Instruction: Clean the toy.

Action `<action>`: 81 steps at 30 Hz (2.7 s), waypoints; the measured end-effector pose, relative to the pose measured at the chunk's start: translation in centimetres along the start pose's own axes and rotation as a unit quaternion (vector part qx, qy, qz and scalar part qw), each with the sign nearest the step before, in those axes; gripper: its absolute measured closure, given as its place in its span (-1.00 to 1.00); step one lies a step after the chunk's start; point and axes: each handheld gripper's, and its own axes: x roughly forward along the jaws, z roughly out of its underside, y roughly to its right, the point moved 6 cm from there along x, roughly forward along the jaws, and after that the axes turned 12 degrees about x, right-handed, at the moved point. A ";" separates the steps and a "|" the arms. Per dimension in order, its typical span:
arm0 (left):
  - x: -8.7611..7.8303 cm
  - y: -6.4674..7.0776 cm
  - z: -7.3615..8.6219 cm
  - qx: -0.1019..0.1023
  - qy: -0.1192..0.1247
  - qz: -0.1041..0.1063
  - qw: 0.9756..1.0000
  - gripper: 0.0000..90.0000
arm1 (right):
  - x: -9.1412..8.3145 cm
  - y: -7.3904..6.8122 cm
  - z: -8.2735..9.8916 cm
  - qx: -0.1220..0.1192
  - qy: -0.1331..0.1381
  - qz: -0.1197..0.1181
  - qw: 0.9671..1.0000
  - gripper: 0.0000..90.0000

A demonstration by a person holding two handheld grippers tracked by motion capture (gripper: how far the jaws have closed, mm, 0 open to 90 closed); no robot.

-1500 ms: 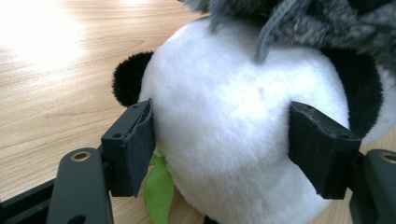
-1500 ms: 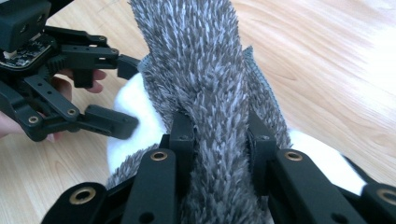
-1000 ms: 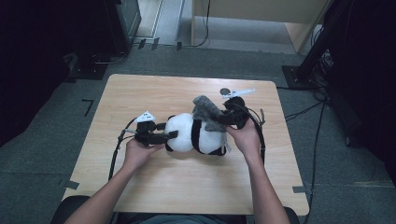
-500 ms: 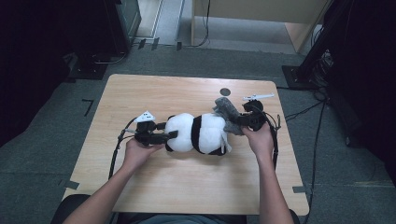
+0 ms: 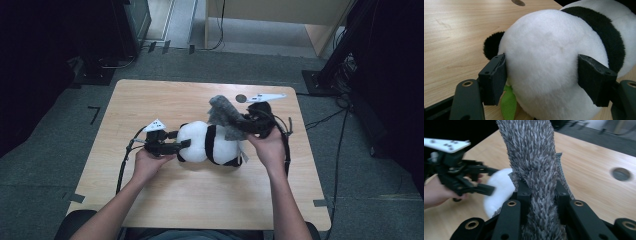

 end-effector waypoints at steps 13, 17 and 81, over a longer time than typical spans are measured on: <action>0.0 0.2 -0.2 0.004 -0.007 -0.005 1.000 -0.39 | 7.8 -6.3 1.6 -0.046 -0.047 -0.054 0.996 0.64; 0.1 0.1 0.0 0.010 -0.018 -0.012 1.000 -0.38 | 10.4 -6.0 3.1 -0.058 -0.091 -0.022 0.994 0.63; 0.7 -0.3 -0.4 -0.009 -0.012 0.004 1.000 -0.65 | 6.3 -4.4 1.6 -0.041 -0.042 -0.023 0.998 0.66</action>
